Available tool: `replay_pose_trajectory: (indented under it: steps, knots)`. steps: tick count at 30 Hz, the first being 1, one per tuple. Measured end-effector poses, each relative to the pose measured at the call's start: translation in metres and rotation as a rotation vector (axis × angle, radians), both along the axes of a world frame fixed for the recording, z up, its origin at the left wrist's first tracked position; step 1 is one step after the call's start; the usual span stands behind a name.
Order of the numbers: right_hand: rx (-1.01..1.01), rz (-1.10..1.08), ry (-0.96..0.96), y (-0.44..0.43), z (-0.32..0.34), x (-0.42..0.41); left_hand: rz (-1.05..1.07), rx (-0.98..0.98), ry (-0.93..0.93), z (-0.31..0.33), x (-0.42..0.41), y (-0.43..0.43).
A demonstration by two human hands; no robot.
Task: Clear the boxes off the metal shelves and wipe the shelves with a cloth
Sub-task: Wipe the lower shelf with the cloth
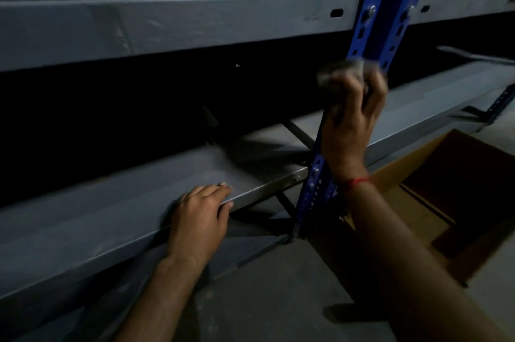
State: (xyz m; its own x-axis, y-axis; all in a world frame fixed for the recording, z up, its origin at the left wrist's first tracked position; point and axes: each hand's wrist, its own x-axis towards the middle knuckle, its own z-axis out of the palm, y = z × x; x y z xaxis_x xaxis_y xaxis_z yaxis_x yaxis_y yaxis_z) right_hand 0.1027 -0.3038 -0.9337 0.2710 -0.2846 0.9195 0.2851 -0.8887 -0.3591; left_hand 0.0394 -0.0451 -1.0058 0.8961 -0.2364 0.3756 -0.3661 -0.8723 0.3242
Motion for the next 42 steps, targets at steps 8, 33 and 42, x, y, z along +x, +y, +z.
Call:
replay_pose_trajectory:
  steps: [8, 33, 42]
  knots:
    - [0.286, 0.127, 0.408, 0.038, -0.158, -0.048, -0.012, -0.089, 0.030, 0.000, 0.002, -0.002]
    - [0.078, 0.018, 0.527, 0.065, -0.142, -0.062, -0.065, -0.179, 0.065, -0.006, -0.011, 0.047]
    - [-0.545, 0.260, 0.418, 0.111, -0.148, -0.077, -0.039, -0.238, 0.151, 0.000, -0.014, 0.049]
